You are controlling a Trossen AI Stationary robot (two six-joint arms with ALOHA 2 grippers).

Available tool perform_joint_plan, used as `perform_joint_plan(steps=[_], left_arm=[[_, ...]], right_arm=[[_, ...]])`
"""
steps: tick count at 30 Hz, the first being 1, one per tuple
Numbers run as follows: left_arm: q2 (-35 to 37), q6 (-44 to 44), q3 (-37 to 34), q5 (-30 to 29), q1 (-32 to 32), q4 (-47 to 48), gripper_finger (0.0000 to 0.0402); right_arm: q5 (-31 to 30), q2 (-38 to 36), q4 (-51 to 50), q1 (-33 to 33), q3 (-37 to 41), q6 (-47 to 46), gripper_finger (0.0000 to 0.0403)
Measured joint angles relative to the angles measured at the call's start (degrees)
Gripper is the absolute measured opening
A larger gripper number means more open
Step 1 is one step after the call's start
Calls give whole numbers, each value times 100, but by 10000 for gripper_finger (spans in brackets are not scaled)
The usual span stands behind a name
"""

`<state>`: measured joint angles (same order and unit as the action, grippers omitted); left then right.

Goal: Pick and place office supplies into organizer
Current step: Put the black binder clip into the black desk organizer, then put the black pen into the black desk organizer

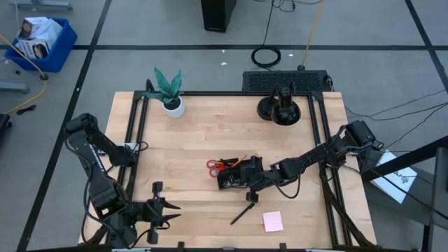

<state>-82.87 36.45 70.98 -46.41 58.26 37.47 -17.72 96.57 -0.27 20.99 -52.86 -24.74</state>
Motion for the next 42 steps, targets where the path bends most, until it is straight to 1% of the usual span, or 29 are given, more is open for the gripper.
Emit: perform_joint_plan(steps=[11, 28, 33, 42], left_arm=[[0, 2, 0, 0, 0, 0, 88], [0, 2, 0, 0, 2, 0, 88], [0, 3, 0, 3, 2, 0, 88], [0, 4, 0, 5, 1, 0, 88]], right_arm=[[4, 0, 0, 0, 0, 34, 4], [4, 0, 5, -2, 0, 59, 54], [0, 2, 320, -7, 0, 260, 70], [-2, 2, 321, -4, 0, 382, 82]])
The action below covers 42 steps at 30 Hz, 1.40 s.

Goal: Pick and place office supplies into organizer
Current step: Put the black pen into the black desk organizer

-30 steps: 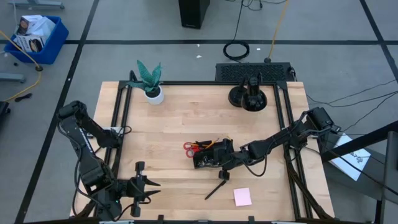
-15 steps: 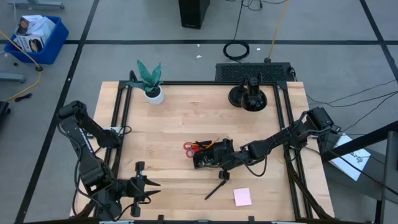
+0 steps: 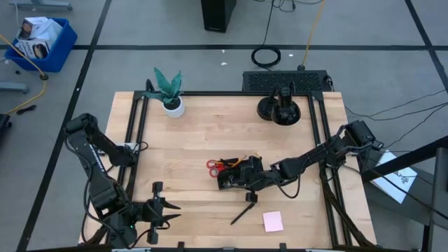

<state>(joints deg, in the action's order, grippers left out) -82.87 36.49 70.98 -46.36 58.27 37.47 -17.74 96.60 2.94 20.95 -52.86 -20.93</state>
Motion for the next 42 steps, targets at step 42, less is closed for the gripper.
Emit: perform_joint_plan(steps=[42], left_arm=[[-5, 194, 0, 1, -1, -486, 88]], right_arm=[[287, -1367, 441, 2446, 0, 597, 73]])
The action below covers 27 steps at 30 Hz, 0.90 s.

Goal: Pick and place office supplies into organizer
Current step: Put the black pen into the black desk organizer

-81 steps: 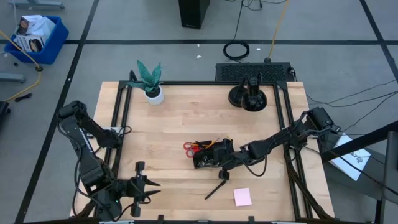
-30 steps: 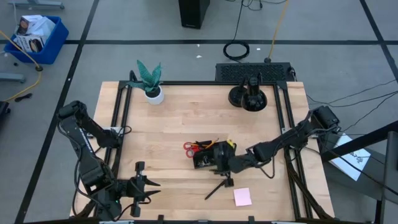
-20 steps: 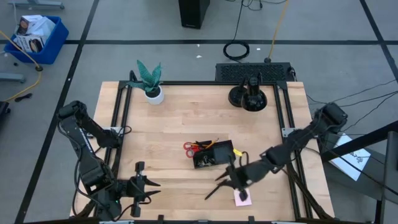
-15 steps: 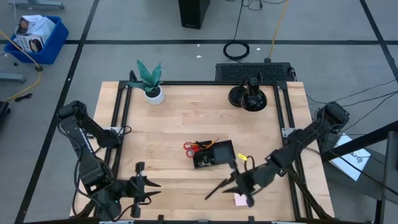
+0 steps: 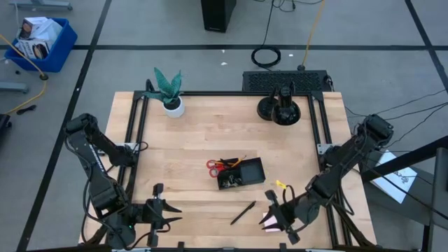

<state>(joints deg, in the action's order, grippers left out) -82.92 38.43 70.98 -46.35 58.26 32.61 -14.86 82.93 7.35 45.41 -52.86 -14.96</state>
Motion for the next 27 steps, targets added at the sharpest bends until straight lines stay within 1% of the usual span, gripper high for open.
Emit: perform_joint_plan(steps=[5, 10, 14, 18, 23, 25, 27], left_arm=[[-105, -20, 0, -2, -17, -192, 88], [-226, -42, 2, -2, -16, -325, 88], [-307, -41, 2, -2, -16, -331, 88], [-339, -41, 2, -2, -15, -331, 88], [-339, -64, 2, -2, -15, -335, 88], [-339, -67, 0, -2, -15, -335, 88], [-339, -75, 2, -2, -15, -333, 88]], right_arm=[[-1, 60, -8, 11, 0, -13, 73], [-3, 66, 34, 0, 0, 180, 73], [-3, 66, 357, -2, 0, 492, 73], [-3, 66, 788, -2, 0, 569, 73], [4, 66, 1396, -28, 0, 998, 73], [3, 54, 1583, -61, -3, 1395, 73], [-1, 36, 1549, -128, -91, 1781, 73]])
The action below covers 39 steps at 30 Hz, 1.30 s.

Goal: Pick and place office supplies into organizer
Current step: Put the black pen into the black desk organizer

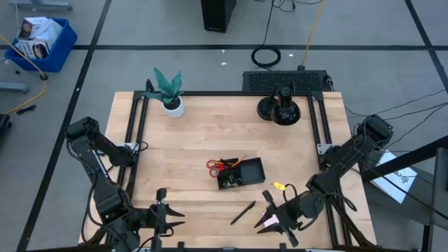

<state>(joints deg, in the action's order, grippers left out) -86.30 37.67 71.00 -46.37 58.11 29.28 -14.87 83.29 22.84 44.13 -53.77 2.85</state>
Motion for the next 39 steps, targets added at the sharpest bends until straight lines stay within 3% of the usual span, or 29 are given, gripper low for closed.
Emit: perform_joint_plan(steps=[9, 13, 16, 20, 23, 31, 39], left_arm=[[0, 4, 0, 0, 7, 4, 88], [0, 4, 0, 33, 10, 15, 88], [0, 4, 0, 35, 11, 18, 88], [0, 5, 0, 35, 11, 24, 88], [0, 7, 0, 35, 11, 30, 88], [0, 9, 0, 33, 11, 48, 88], [2, 9, 0, 31, 11, 54, 88]], right_arm=[[-35, 0, -2024, -222, -1643, 1269, 73], [-168, -4, -2961, -216, -2386, 1373, 73], [-253, -7, -3647, -265, -2640, 888, 73], [-289, 74, -4827, -462, -2652, -433, 73], [126, 376, -5485, -611, -2650, -1202, 73], [1354, 1414, -5769, -703, -2648, -1584, 73], [1665, 2136, -5767, -813, -2646, -1549, 73]])
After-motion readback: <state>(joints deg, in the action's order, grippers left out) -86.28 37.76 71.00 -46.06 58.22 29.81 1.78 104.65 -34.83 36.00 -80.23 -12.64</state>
